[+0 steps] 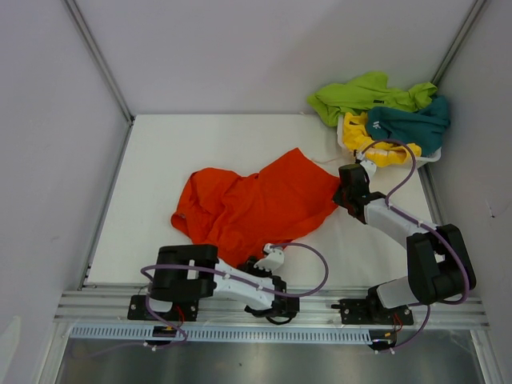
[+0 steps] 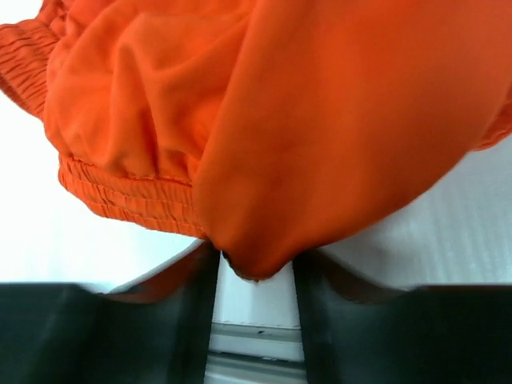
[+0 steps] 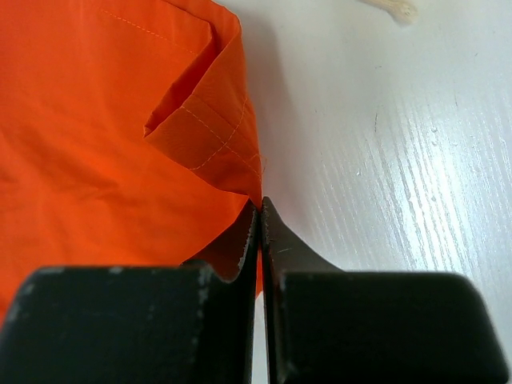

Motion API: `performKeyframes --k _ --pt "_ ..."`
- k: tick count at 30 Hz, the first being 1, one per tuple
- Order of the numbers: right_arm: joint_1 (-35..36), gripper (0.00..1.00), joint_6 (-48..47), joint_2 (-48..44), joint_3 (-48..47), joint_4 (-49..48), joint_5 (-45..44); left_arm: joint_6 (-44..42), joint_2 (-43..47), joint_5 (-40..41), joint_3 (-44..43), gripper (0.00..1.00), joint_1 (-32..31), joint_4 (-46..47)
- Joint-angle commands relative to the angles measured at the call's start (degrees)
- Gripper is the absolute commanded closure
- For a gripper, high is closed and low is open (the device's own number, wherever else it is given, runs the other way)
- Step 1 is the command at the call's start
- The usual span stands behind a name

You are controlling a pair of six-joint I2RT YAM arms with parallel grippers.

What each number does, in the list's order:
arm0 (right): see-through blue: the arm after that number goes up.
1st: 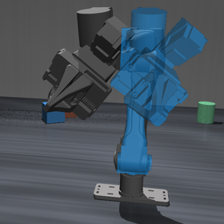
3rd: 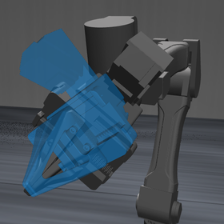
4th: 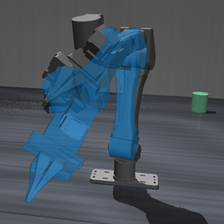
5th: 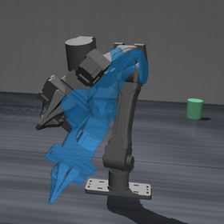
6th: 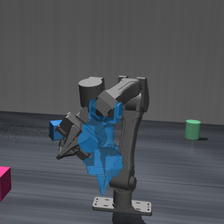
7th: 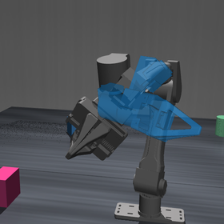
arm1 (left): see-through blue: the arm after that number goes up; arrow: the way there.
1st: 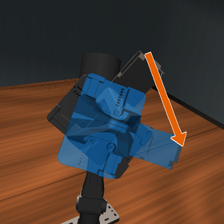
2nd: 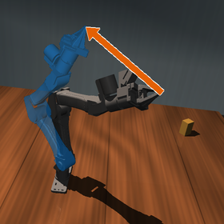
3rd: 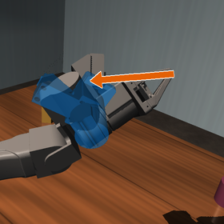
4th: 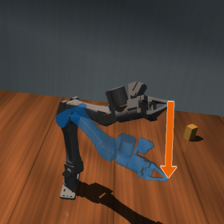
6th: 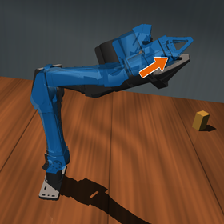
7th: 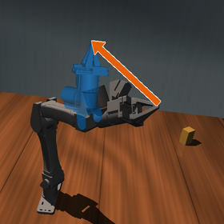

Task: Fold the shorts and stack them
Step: Flatten the shorts out

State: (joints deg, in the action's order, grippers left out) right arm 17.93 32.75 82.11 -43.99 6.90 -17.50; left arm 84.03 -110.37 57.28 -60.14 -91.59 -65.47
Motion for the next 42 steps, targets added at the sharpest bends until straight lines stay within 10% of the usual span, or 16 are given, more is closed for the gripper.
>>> performKeyframes --k 1,4,12,24,32,42 --pt "0.3 1.00 -0.6 0.3 0.0 -2.2 -0.3 -3.0 -0.5 2.8 -1.8 0.70 0.9 3.9" --pt "0.3 1.00 -0.7 0.3 0.0 -2.1 -0.2 -3.9 0.1 2.5 -1.5 1.00 1.6 4.1" --pt "0.3 1.00 -1.0 0.5 -0.4 -1.4 -0.3 -39.3 24.6 -14.3 9.9 1.00 4.0 30.8" --pt "0.3 1.00 -1.1 2.3 -1.8 0.7 -1.2 -54.4 39.0 -68.3 20.9 1.00 31.0 43.9" --pt "0.0 1.00 0.7 0.5 -1.1 1.9 -8.2 -55.2 30.6 -71.4 21.4 1.00 31.0 43.2" --pt "-1.8 1.00 1.8 0.4 -0.6 1.8 -7.3 -54.0 23.0 -54.3 11.8 1.00 19.6 25.3"
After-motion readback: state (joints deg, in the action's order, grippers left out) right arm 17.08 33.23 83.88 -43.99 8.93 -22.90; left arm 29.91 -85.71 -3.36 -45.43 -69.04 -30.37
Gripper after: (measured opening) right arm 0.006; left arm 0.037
